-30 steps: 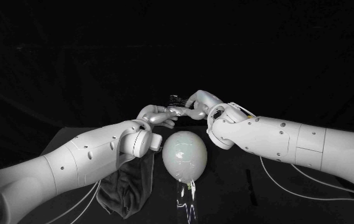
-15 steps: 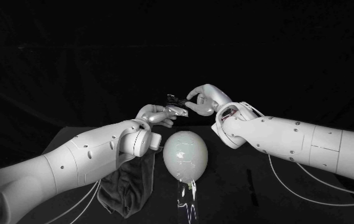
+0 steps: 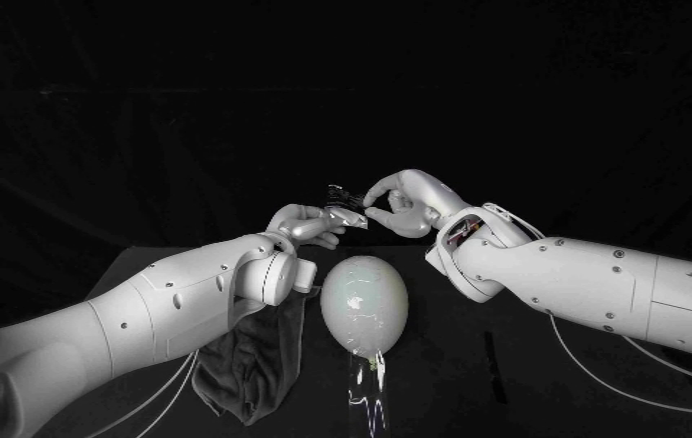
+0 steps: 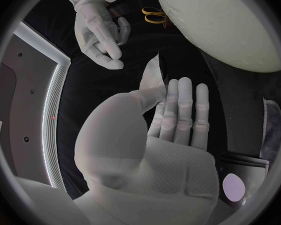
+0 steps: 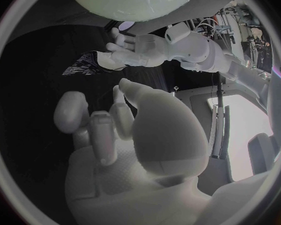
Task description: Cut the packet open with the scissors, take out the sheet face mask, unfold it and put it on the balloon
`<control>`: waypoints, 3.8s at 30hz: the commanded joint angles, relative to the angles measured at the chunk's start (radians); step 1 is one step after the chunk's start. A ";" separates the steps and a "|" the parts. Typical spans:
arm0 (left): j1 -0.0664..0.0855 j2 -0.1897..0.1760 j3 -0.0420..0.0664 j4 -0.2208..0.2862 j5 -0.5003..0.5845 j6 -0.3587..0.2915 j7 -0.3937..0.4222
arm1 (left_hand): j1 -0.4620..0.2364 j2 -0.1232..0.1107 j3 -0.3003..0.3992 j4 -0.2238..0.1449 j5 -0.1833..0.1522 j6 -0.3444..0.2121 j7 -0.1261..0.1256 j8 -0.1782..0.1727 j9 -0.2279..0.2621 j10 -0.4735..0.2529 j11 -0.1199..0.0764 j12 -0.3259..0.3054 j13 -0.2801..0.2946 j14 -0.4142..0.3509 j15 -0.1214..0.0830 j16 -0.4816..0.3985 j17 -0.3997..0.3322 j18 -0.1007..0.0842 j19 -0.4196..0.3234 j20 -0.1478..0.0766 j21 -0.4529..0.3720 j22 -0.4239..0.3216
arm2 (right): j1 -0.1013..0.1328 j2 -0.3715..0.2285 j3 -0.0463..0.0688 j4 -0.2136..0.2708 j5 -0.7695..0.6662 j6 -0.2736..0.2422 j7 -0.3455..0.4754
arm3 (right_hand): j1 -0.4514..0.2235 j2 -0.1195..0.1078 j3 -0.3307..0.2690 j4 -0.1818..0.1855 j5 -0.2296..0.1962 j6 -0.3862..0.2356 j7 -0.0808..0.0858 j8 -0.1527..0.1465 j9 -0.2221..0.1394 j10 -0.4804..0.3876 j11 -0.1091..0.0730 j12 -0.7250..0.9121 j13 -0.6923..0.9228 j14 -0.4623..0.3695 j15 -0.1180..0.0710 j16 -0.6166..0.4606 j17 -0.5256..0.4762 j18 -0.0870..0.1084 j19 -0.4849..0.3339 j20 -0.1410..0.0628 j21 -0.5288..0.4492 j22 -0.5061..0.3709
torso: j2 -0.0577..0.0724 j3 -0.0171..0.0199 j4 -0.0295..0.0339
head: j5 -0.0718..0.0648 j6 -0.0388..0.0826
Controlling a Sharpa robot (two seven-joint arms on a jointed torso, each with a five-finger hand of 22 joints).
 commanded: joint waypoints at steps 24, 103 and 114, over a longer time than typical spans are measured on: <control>0.002 -0.004 0.001 0.022 -0.015 0.020 -0.002 | -0.022 -0.004 0.031 -0.021 0.003 0.010 0.009 0.022 0.045 0.012 -0.005 -0.001 0.001 -0.004 -0.004 0.010 0.000 0.016 -0.019 0.001 0.027 0.016 | -0.028 0.091 -0.001 -0.049 -0.359 0.104 -0.269 | -0.033 0.049 0.034 0.002 0.005 -0.004 0.001 -0.042 -0.031 0.085 0.000 0.138 0.191 0.106 -0.009 0.020 0.260 -0.033 0.089 -0.012 0.142 0.117 | -0.001 -0.0005 0.0020 | 0.002 -0.008; 0.002 -0.013 0.000 0.065 -0.161 0.038 0.016 | -0.063 0.002 0.146 -0.081 0.003 -0.014 0.015 0.034 0.117 -0.054 0.013 -0.018 -0.004 -0.089 0.017 0.012 -0.011 0.006 -0.127 0.026 0.093 0.070 | -0.027 0.150 0.000 -0.122 -0.076 0.127 -0.254 | -0.108 0.033 0.043 0.086 0.000 -0.066 0.053 -0.162 -0.117 0.067 0.049 0.123 0.181 0.106 0.036 0.020 0.260 -0.027 0.068 0.032 0.116 0.118 | 0.000 -0.0005 0.0006 | -0.005 -0.011; 0.002 -0.012 0.000 0.064 -0.163 0.041 0.015 | -0.063 0.002 0.148 -0.083 0.003 -0.014 0.014 0.035 0.120 -0.053 0.013 -0.017 -0.004 -0.089 0.017 0.013 -0.011 0.007 -0.128 0.026 0.096 0.071 | -0.027 0.149 0.000 -0.114 -0.058 0.141 -0.227 | -0.065 0.073 0.060 0.066 -0.001 0.054 0.003 -0.097 -0.094 0.080 0.008 0.141 0.193 0.106 0.004 0.020 0.260 -0.030 0.080 0.009 0.134 0.133 | 0.000 -0.0005 0.0000 | -0.006 -0.013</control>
